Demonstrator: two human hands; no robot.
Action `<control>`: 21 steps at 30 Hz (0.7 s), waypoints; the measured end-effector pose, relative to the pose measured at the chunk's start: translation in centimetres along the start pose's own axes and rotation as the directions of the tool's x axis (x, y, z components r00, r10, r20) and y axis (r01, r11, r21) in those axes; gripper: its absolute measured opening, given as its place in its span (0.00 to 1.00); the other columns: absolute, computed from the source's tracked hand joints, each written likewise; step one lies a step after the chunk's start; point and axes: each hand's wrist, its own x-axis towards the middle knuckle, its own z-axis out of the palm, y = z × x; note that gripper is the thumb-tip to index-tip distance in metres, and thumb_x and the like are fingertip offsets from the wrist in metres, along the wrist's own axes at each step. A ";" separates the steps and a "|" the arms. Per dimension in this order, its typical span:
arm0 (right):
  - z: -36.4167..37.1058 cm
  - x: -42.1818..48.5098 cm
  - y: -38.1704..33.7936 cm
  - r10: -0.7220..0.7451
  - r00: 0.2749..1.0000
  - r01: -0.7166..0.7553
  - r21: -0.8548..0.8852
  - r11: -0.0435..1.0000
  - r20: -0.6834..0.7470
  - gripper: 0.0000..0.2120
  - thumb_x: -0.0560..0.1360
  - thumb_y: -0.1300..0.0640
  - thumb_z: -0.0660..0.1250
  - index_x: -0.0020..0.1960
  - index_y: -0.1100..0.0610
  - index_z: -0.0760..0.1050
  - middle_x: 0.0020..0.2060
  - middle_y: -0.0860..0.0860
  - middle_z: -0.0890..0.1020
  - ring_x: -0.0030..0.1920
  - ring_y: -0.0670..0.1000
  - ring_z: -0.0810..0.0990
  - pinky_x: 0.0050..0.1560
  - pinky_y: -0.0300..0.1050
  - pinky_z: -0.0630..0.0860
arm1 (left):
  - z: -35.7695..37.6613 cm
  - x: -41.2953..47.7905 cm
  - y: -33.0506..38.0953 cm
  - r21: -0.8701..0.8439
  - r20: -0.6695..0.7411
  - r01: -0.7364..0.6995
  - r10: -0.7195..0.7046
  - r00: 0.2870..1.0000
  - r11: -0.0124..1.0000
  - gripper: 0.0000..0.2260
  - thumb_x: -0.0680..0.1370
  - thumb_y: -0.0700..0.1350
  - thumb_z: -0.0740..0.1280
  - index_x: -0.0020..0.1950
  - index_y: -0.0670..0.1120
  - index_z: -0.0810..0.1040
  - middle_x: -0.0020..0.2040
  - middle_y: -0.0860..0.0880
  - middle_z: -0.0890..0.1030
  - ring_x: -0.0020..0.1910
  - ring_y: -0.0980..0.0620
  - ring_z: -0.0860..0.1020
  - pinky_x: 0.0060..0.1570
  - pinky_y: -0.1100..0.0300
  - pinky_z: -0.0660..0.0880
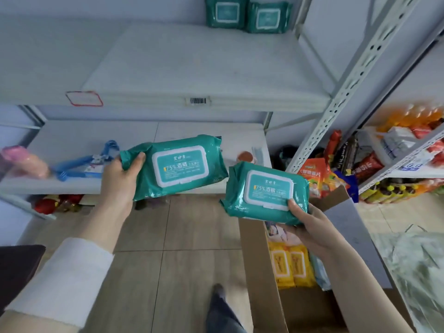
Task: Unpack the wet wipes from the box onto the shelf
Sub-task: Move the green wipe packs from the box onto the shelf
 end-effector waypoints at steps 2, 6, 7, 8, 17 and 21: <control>0.3 2.4 -3.0 -0.036 0.999 0.036 -0.010 0.999 0.004 0.49 0.43 0.43 0.83 0.59 0.62 0.72 0.50 0.55 0.85 0.49 0.53 0.84 0.42 0.45 0.82 | 1.7 3.5 1.6 0.006 0.026 -0.046 0.046 0.999 0.999 0.04 0.78 0.46 0.64 0.50 0.48 0.77 0.43 0.53 0.79 0.43 0.52 0.78 0.46 0.57 0.76; 1.0 7.3 -9.2 -0.123 0.992 0.124 -0.030 0.992 0.028 0.46 0.44 0.43 0.83 0.57 0.61 0.73 0.48 0.54 0.85 0.48 0.51 0.84 0.39 0.42 0.82 | 5.9 9.8 5.1 -0.062 0.059 -0.106 0.110 0.992 0.992 0.06 0.79 0.44 0.63 0.44 0.52 0.77 0.43 0.52 0.80 0.43 0.53 0.78 0.44 0.57 0.76; 1.1 8.7 -10.7 -0.138 0.990 0.139 -0.031 0.990 0.031 0.44 0.46 0.43 0.82 0.57 0.61 0.73 0.47 0.53 0.85 0.47 0.51 0.85 0.39 0.41 0.81 | 7.1 11.1 6.0 -0.074 0.065 -0.108 0.113 0.991 0.991 0.06 0.79 0.44 0.63 0.44 0.51 0.77 0.43 0.52 0.80 0.42 0.54 0.78 0.43 0.59 0.76; 1.3 10.1 -12.2 -0.153 0.988 0.154 -0.029 0.988 0.037 0.44 0.46 0.44 0.82 0.56 0.61 0.73 0.46 0.53 0.86 0.46 0.50 0.85 0.38 0.41 0.81 | 8.2 12.3 6.8 -0.079 0.070 -0.108 0.114 0.991 0.991 0.06 0.79 0.44 0.63 0.44 0.51 0.77 0.43 0.52 0.80 0.42 0.54 0.79 0.41 0.59 0.75; 2.7 23.6 -21.5 -0.278 0.961 0.278 -0.067 0.958 0.013 0.50 0.39 0.43 0.83 0.57 0.59 0.73 0.48 0.55 0.84 0.47 0.53 0.85 0.38 0.43 0.81 | 16.0 24.2 9.5 -0.066 0.097 -0.106 0.112 0.989 0.992 0.07 0.78 0.44 0.64 0.41 0.49 0.78 0.41 0.49 0.80 0.45 0.45 0.78 0.51 0.50 0.76; 3.2 28.8 -25.0 -0.309 0.951 0.309 -0.050 0.950 0.009 0.41 0.46 0.44 0.82 0.54 0.59 0.73 0.46 0.54 0.85 0.44 0.51 0.85 0.37 0.42 0.81 | 19.2 30.2 10.2 -0.072 0.098 -0.111 0.118 0.988 0.991 0.07 0.78 0.43 0.64 0.40 0.50 0.78 0.40 0.50 0.80 0.46 0.47 0.78 0.54 0.47 0.75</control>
